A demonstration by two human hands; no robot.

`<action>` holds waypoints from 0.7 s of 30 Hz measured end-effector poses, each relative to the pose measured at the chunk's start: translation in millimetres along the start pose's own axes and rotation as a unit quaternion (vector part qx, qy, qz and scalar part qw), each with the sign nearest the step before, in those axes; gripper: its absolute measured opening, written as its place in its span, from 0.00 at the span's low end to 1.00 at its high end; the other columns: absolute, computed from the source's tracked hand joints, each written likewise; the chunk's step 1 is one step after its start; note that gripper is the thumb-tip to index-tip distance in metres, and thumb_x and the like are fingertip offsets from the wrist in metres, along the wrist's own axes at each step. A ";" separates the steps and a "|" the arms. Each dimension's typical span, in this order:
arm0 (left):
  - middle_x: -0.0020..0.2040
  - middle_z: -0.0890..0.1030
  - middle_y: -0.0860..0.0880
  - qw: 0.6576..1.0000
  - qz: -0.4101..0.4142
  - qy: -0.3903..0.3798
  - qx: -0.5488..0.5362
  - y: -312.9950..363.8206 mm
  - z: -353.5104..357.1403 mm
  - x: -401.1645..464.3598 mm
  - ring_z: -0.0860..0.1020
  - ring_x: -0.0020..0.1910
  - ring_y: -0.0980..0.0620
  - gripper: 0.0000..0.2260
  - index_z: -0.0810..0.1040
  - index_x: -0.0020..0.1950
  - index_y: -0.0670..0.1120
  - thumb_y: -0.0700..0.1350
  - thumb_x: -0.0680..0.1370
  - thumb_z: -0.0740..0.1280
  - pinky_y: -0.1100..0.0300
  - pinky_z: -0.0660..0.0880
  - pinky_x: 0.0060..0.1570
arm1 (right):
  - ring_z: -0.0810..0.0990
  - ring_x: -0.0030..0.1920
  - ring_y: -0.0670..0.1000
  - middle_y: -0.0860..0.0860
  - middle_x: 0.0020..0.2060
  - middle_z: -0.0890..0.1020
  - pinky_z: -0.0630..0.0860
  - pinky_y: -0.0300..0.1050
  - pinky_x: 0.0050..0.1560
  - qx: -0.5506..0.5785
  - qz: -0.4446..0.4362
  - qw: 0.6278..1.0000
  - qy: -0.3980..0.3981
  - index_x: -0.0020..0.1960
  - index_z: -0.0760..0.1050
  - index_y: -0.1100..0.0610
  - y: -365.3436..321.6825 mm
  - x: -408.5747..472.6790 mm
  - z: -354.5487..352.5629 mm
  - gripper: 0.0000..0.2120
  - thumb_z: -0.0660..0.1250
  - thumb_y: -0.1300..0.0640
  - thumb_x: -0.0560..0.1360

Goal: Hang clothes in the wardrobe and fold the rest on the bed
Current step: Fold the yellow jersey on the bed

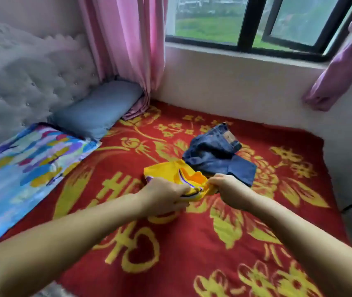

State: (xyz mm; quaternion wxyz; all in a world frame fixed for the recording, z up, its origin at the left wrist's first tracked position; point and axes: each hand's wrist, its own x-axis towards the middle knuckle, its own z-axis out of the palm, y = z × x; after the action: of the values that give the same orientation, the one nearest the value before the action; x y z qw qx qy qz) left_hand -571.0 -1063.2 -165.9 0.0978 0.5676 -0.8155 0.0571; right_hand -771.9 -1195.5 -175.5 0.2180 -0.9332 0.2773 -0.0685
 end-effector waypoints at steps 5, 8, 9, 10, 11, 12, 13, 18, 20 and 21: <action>0.54 0.79 0.43 0.938 -0.122 -0.296 -0.130 71.6 164.7 -90.7 0.76 0.55 0.40 0.11 0.73 0.55 0.45 0.51 0.79 0.61 0.50 0.71 0.49 | 0.77 0.50 0.57 0.57 0.49 0.76 0.71 0.51 0.48 0.012 0.064 0.977 -0.202 0.52 0.76 0.60 48.1 -76.8 170.4 0.15 0.56 0.71 0.72; 0.58 0.74 0.42 0.890 -0.122 -0.390 -0.203 110.0 226.3 -139.0 0.73 0.59 0.41 0.12 0.73 0.57 0.42 0.48 0.79 0.62 0.50 0.70 0.54 | 0.76 0.54 0.57 0.55 0.51 0.77 0.71 0.49 0.49 0.002 0.081 0.951 -0.298 0.54 0.75 0.57 57.7 -122.2 244.8 0.14 0.57 0.68 0.73; 0.59 0.73 0.42 0.873 -0.120 -0.415 -0.227 122.4 241.9 -152.9 0.72 0.59 0.41 0.12 0.73 0.58 0.41 0.48 0.79 0.61 0.49 0.71 0.54 | 0.76 0.55 0.57 0.56 0.52 0.77 0.70 0.49 0.49 0.001 0.080 0.940 -0.330 0.55 0.75 0.57 59.3 -135.3 264.8 0.14 0.58 0.67 0.73; 0.59 0.73 0.41 0.856 -0.121 -0.433 -0.254 133.6 254.6 -164.4 0.72 0.58 0.41 0.12 0.73 0.58 0.40 0.47 0.79 0.62 0.49 0.71 0.54 | 0.76 0.56 0.57 0.56 0.53 0.77 0.70 0.49 0.49 0.000 0.076 0.931 -0.358 0.56 0.75 0.56 60.5 -146.7 281.3 0.15 0.57 0.67 0.74; 0.58 0.73 0.40 0.839 -0.125 -0.450 -0.280 143.5 265.3 -173.8 0.73 0.58 0.41 0.12 0.72 0.57 0.39 0.46 0.79 0.62 0.49 0.70 0.53 | 0.76 0.56 0.57 0.56 0.54 0.77 0.70 0.49 0.50 0.001 0.073 0.921 -0.382 0.58 0.75 0.56 61.4 -156.4 294.8 0.16 0.57 0.67 0.74; 0.57 0.74 0.40 0.821 -0.127 -0.468 -0.301 152.8 275.5 -182.8 0.73 0.56 0.40 0.11 0.72 0.57 0.39 0.45 0.79 0.61 0.49 0.70 0.53 | 0.76 0.57 0.57 0.56 0.55 0.77 0.70 0.48 0.51 0.005 0.072 0.912 -0.405 0.59 0.75 0.56 62.1 -165.4 307.3 0.18 0.56 0.67 0.74; 0.56 0.75 0.39 0.805 -0.130 -0.486 -0.315 159.9 283.6 -190.1 0.74 0.55 0.39 0.11 0.71 0.56 0.39 0.45 0.80 0.61 0.49 0.69 0.51 | 0.76 0.57 0.57 0.57 0.55 0.77 0.70 0.49 0.52 0.008 0.072 0.903 -0.423 0.60 0.75 0.56 62.2 -172.5 316.7 0.19 0.56 0.68 0.74; 0.53 0.76 0.37 0.748 -0.148 -0.532 -0.368 166.7 307.5 -197.4 0.74 0.52 0.39 0.09 0.69 0.54 0.39 0.45 0.80 0.60 0.49 0.69 0.49 | 0.76 0.58 0.56 0.55 0.57 0.77 0.69 0.46 0.51 0.009 0.078 0.872 -0.484 0.63 0.74 0.52 67.8 -179.6 338.8 0.21 0.57 0.67 0.74; 0.52 0.76 0.37 0.739 -0.153 -0.538 -0.376 157.2 310.7 -189.3 0.74 0.50 0.39 0.08 0.69 0.51 0.39 0.44 0.79 0.61 0.50 0.68 0.47 | 0.77 0.56 0.57 0.56 0.55 0.79 0.68 0.44 0.47 0.019 0.085 0.865 -0.494 0.59 0.76 0.53 70.5 -168.9 339.1 0.19 0.58 0.67 0.73; 0.52 0.76 0.37 0.736 -0.160 -0.539 -0.376 147.9 312.4 -183.4 0.74 0.50 0.39 0.08 0.70 0.50 0.40 0.44 0.79 0.62 0.50 0.68 0.46 | 0.77 0.55 0.57 0.56 0.54 0.79 0.68 0.44 0.45 0.023 0.093 0.865 -0.492 0.58 0.76 0.54 72.6 -159.9 338.1 0.18 0.58 0.67 0.73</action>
State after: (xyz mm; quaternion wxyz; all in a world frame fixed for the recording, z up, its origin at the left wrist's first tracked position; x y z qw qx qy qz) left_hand -677.4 -907.6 -508.8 -0.1454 0.5423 -0.5842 -0.5861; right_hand -857.0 -1037.8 -511.6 0.3529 -0.8104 0.2183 0.4136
